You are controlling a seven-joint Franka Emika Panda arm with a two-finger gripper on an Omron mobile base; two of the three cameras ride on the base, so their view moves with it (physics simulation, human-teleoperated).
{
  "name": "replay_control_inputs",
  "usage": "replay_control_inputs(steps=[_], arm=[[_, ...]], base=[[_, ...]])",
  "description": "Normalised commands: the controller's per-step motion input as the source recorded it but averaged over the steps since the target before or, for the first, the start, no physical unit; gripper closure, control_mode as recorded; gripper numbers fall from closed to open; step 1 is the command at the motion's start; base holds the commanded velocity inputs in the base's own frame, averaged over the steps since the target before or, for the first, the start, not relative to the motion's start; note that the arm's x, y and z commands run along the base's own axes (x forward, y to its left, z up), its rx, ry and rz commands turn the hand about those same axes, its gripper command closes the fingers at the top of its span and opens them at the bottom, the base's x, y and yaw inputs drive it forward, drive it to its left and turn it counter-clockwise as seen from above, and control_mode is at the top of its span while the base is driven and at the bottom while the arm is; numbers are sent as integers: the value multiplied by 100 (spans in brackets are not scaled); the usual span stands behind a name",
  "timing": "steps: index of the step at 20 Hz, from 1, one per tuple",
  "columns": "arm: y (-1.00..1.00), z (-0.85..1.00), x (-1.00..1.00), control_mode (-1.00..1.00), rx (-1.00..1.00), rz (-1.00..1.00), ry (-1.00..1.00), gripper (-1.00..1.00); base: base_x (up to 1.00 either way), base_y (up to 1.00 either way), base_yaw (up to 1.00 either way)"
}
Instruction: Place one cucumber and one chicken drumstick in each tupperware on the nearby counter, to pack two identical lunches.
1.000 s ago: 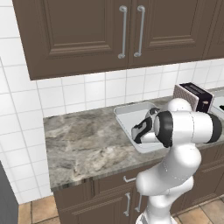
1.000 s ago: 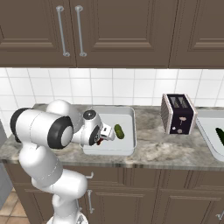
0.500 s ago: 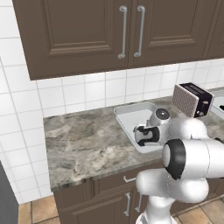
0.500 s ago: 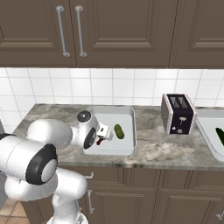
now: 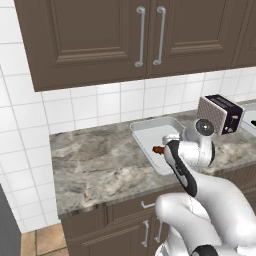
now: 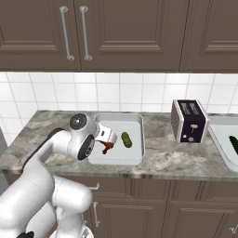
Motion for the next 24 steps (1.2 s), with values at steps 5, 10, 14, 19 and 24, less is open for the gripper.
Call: replay_control_inputs(steps=[5, 10, 14, 19, 24], arm=[[1, 41, -60, -100, -6, 1, -4, -100], [7, 14, -71, -100, -7, 8, -7, -100], [0, 21, -64, -100, -3, 11, -7, -100], [15, 3, -37, -100, -1, 16, -5, -100], [4, 0, -6, 100, 0, 4, 0, -100]], base=[[0, 0, 0], [0, 0, 0], [0, 0, 0], [0, 0, 0], [-40, 1, 15]])
